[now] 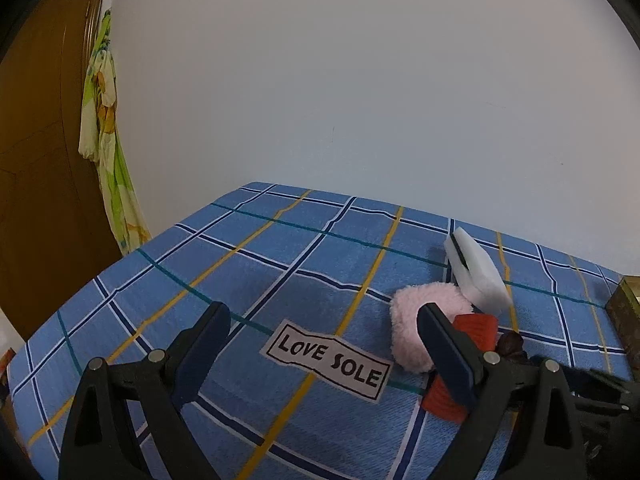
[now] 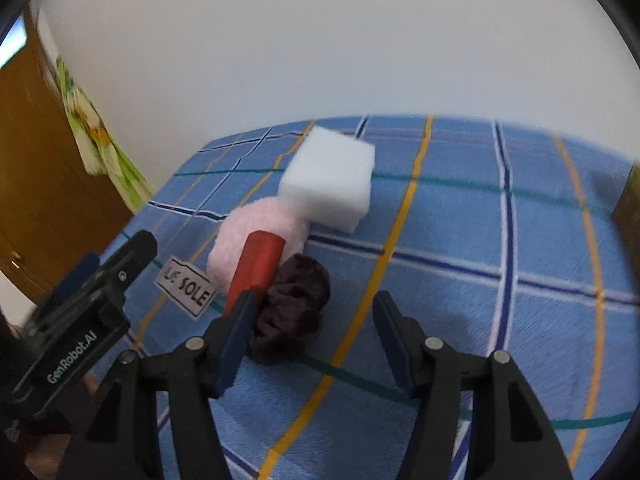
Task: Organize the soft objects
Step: 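Grasp the dark maroon scrunchie with the right tool, then lift the scrunchie with the right tool while the left tool grasps the red brush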
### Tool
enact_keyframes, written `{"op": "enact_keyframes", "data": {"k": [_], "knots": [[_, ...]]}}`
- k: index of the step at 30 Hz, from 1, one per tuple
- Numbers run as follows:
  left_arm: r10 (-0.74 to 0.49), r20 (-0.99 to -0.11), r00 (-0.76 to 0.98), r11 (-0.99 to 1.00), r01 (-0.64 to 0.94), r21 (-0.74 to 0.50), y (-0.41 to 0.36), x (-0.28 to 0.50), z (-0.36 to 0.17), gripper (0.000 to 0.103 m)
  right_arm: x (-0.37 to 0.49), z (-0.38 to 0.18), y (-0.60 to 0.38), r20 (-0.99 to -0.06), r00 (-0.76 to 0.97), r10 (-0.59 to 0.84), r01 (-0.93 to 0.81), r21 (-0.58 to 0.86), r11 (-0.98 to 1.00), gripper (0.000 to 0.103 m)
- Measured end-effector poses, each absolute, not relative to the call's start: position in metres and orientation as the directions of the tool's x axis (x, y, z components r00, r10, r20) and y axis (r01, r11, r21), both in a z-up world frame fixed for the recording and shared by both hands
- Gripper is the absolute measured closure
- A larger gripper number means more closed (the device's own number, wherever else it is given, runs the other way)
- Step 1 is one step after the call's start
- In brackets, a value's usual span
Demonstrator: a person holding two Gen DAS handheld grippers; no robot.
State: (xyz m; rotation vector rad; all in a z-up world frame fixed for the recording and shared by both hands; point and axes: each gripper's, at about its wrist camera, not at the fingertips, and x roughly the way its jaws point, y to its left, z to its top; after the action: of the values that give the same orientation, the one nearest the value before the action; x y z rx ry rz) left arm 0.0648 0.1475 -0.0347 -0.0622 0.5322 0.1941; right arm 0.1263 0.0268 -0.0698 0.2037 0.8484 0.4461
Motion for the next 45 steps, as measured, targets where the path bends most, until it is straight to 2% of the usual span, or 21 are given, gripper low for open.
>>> {"op": "enact_keyframes", "data": {"k": [2, 3, 4, 9, 12, 17, 19, 22, 25, 30, 34, 45], "knots": [[0.165, -0.515, 0.841, 0.980, -0.200, -0.012, 0.148, 0.066, -0.036, 0.007, 0.127, -0.072, 0.019, -0.674, 0.550, 0.493, -0.306, 0.386, 0.870, 0.052], [0.164, -0.518, 0.839, 0.980, -0.200, -0.014, 0.148, 0.066, -0.036, 0.007, 0.126, -0.072, 0.019, -0.682, 0.540, 0.493, -0.315, 0.379, 0.870, 0.068], [0.164, -0.520, 0.838, 0.979, -0.202, -0.016, 0.148, 0.066, -0.037, 0.007, 0.124, -0.073, 0.020, -0.688, 0.537, 0.489, -0.324, 0.367, 0.872, 0.071], [0.168, -0.528, 0.833, 0.978, -0.207, -0.016, 0.148, 0.068, -0.037, 0.007, 0.119, -0.068, 0.026, -0.687, 0.569, 0.453, -0.327, 0.316, 0.891, 0.073], [0.164, -0.531, 0.831, 0.979, -0.202, -0.014, 0.146, 0.069, -0.038, 0.007, 0.124, -0.066, 0.029, -0.679, 0.575, 0.457, -0.329, 0.319, 0.889, 0.070], [0.163, -0.531, 0.831, 0.981, -0.194, -0.003, 0.144, 0.068, -0.037, 0.007, 0.128, -0.068, 0.042, -0.710, 0.557, 0.431, -0.352, 0.269, 0.897, 0.069], [0.152, -0.532, 0.833, 0.982, -0.188, -0.014, 0.145, 0.068, -0.037, 0.007, 0.127, -0.068, 0.042, -0.715, 0.552, 0.430, -0.367, 0.256, 0.895, 0.072], [0.102, -0.516, 0.850, 0.988, -0.149, -0.050, 0.144, 0.064, -0.036, 0.007, 0.120, -0.063, 0.040, -0.718, 0.574, 0.394, -0.385, 0.188, 0.904, 0.079], [0.026, -0.499, 0.866, 0.996, -0.067, -0.065, 0.134, 0.060, -0.034, 0.007, 0.106, -0.056, 0.033, -0.704, 0.633, 0.323, -0.358, 0.103, 0.928, 0.079], [-0.086, -0.485, 0.871, 0.995, 0.103, 0.009, 0.102, 0.053, -0.032, 0.007, 0.086, -0.041, -0.006, -0.649, 0.707, 0.281, -0.300, 0.085, 0.950, 0.079], [-0.206, -0.535, 0.819, 0.968, 0.251, 0.011, 0.082, 0.056, -0.036, 0.007, 0.075, -0.040, -0.042, -0.639, 0.719, 0.274, -0.251, 0.128, 0.959, 0.079], [-0.163, -0.673, 0.721, 0.951, 0.297, 0.089, 0.055, 0.074, -0.056, 0.007, 0.065, -0.040, -0.058, -0.639, 0.715, 0.282, -0.231, 0.164, 0.959, 0.079]]}}
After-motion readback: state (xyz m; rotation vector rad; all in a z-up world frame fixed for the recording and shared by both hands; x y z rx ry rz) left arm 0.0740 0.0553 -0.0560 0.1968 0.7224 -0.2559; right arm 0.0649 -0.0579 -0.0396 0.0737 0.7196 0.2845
